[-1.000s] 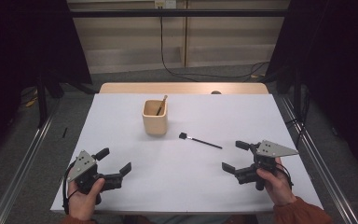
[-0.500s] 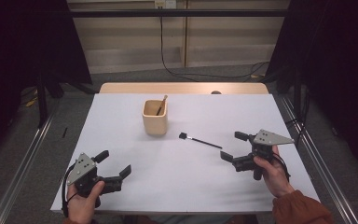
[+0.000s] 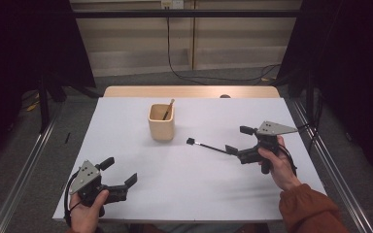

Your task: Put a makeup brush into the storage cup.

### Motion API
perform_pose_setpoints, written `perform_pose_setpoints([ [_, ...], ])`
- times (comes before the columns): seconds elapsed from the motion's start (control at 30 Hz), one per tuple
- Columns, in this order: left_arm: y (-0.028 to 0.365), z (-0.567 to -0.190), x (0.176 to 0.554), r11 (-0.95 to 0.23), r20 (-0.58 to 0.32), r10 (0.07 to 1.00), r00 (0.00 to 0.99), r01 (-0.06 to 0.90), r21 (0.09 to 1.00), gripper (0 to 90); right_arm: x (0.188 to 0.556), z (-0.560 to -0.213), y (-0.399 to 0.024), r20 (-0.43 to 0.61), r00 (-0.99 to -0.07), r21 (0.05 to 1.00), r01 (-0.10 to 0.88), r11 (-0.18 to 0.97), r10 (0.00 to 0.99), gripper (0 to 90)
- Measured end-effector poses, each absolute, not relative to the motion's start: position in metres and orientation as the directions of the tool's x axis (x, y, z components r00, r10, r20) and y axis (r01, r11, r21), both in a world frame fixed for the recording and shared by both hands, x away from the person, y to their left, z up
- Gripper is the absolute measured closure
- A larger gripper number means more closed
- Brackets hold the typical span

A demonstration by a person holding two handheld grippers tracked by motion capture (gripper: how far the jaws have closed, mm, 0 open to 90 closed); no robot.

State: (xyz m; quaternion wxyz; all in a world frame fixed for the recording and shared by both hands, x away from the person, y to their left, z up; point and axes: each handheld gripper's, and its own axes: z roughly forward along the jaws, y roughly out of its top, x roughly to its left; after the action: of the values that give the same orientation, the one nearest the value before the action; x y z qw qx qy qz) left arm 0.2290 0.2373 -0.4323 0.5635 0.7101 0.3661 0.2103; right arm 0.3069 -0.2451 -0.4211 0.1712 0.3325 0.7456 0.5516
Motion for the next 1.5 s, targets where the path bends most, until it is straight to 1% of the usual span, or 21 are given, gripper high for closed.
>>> perform_pose_setpoints([
  [0.13,0.239,-0.434,0.231,-0.091,-0.119,0.765,0.633,0.288,0.953,2.5,0.316,-0.42,-0.242,0.108,-0.715,0.938,0.303,0.168,0.691,3.0],
  [0.23,0.238,-0.433,0.23,-0.097,-0.115,0.763,0.636,0.289,0.952,2.6,0.323,-0.418,-0.24,0.1,-0.718,0.93,0.313,0.191,0.689,2.7],
  [0.33,0.239,-0.433,0.23,-0.106,-0.105,0.764,0.637,0.284,0.953,2.6,0.33,-0.412,-0.236,0.088,-0.728,0.928,0.308,0.209,0.68,2.7],
  [0.43,0.24,-0.434,0.23,-0.1,-0.105,0.769,0.63,0.282,0.954,2.6,0.339,-0.404,-0.235,0.098,-0.73,0.929,0.311,0.201,0.677,2.7],
  [0.53,0.241,-0.434,0.231,-0.074,-0.125,0.771,0.625,0.283,0.956,2.6,0.347,-0.397,-0.235,0.094,-0.723,0.931,0.306,0.197,0.684,2.8],
  [0.6,0.242,-0.434,0.231,-0.077,-0.116,0.776,0.619,0.276,0.958,2.6,0.352,-0.395,-0.234,0.088,-0.721,0.93,0.306,0.202,0.687,2.8],
  [0.87,0.241,-0.434,0.231,-0.088,-0.109,0.77,0.629,0.274,0.958,2.5,0.368,-0.393,-0.224,0.079,-0.745,0.905,0.332,0.265,0.662,2.8],
  [0.97,0.241,-0.435,0.232,-0.094,-0.107,0.771,0.627,0.278,0.956,2.5,0.372,-0.395,-0.223,0.105,-0.745,0.881,0.377,0.285,0.659,3.1],
  [1.07,0.242,-0.435,0.232,-0.097,-0.104,0.772,0.627,0.277,0.956,2.5,0.372,-0.397,-0.222,0.098,-0.739,0.861,0.399,0.315,0.667,4.8],
  [1.13,0.241,-0.435,0.232,-0.097,-0.103,0.774,0.625,0.278,0.956,2.5,0.372,-0.399,-0.222,0.081,-0.733,0.848,0.407,0.339,0.676,8.1],
  [1.2,0.241,-0.435,0.232,-0.099,-0.103,0.773,0.626,0.28,0.955,2.5,0.372,-0.4,-0.222,0.087,-0.729,0.841,0.419,0.343,0.679,8.4],
  [1.23,0.241,-0.435,0.232,-0.098,-0.103,0.774,0.625,0.279,0.955,2.6,0.372,-0.401,-0.222,0.092,-0.727,0.838,0.425,0.341,0.681,10.5],
  [1.33,0.24,-0.436,0.232,-0.095,-0.108,0.774,0.623,0.284,0.954,2.6,0.372,-0.401,-0.223,0.084,-0.74,0.833,0.42,0.36,0.668,10.2],
  [1.47,0.24,-0.436,0.233,-0.098,-0.108,0.774,0.623,0.286,0.953,2.6,0.376,-0.4,-0.223,0.092,-0.748,0.813,0.437,0.384,0.657,15.5],
  [1.5,0.24,-0.436,0.233,-0.096,-0.11,0.776,0.622,0.287,0.953,2.6,0.377,-0.399,-0.222,0.099,-0.755,0.803,0.445,0.396,0.648,14.7],
])
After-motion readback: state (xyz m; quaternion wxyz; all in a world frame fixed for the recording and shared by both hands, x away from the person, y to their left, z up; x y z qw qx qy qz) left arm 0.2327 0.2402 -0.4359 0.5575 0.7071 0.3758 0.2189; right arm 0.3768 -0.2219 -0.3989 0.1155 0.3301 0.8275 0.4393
